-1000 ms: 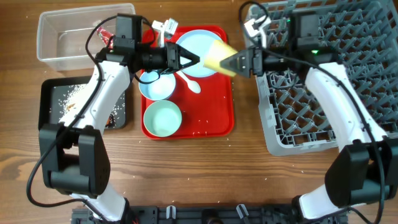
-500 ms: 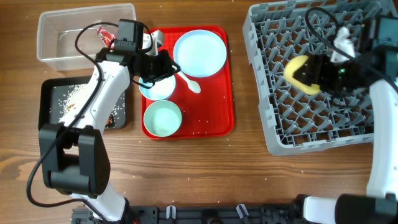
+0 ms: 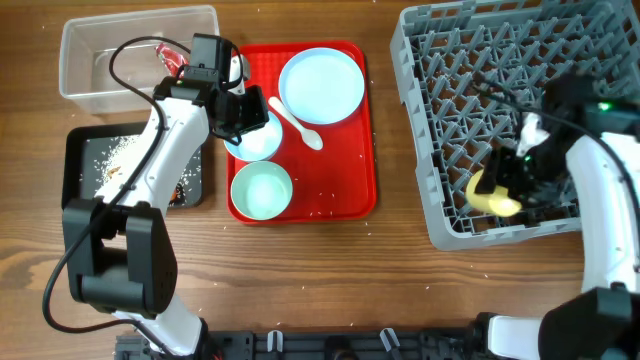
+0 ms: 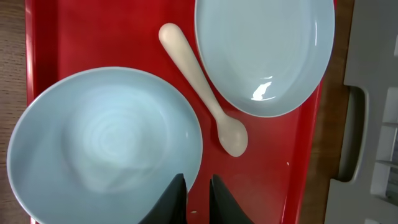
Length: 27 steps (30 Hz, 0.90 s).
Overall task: Sort waste into correct bins and load items into the dishwasher rack
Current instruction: 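Place the yellow cup upside down in the rack with the right gripper, then grasp the light-blue plate edge with the right gripper and lift it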
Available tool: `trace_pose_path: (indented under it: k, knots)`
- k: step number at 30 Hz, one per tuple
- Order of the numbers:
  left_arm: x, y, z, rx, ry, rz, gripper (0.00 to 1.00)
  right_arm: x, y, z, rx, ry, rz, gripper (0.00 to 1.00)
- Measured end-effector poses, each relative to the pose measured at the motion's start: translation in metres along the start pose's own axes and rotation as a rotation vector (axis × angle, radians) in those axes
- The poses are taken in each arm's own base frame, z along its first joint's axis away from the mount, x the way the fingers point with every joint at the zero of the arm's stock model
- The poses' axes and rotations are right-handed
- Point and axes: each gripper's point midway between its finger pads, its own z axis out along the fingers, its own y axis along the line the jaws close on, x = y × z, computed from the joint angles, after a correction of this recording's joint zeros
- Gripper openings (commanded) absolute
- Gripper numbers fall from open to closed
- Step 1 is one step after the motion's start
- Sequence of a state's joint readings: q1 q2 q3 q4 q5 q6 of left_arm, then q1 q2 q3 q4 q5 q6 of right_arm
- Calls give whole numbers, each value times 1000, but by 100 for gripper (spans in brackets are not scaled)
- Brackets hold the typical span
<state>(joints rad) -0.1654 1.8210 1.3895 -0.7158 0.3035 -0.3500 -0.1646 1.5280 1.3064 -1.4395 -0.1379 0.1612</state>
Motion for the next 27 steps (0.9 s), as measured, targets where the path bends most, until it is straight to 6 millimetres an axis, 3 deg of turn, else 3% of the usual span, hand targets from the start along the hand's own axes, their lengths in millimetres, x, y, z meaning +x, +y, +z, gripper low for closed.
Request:
trace_pose_path:
  k: [2, 4, 5, 12, 14, 17, 20, 22, 25, 27]
  knots:
    - [0, 0, 0, -1, 0, 0, 13, 1, -2, 15, 5, 31, 6, 63]
    - [0, 0, 0, 0, 0, 0, 13, 5, -2, 24, 1, 69, 19, 81]
    - [0, 0, 0, 0, 0, 0, 13, 4, 0, 28, -4, 78, 23, 95]
    - [0, 0, 0, -1, 0, 0, 13, -22, 13, 35, -54, -1, -2, 99]
    - [0, 0, 0, -1, 0, 0, 13, -26, 17, 27, -67, -13, -4, 98]
    - [0, 1, 0, -4, 0, 0, 13, -59, 32, -24, -103, -163, -34, 97]
    - [1, 0, 0, -5, 2, 1, 13, -88, 70, -97, -181, -383, -153, 95]
    - [3, -1, 1, -8, 7, 19, 20, -98, 102, -124, -226, -497, -241, 92]
    - [8, -6, 3, -7, 22, 49, 18, -107, 174, -146, -328, -647, -379, 88]
    - [12, -5, 3, -14, 37, 50, 18, -109, 220, -145, -385, -691, -440, 88]
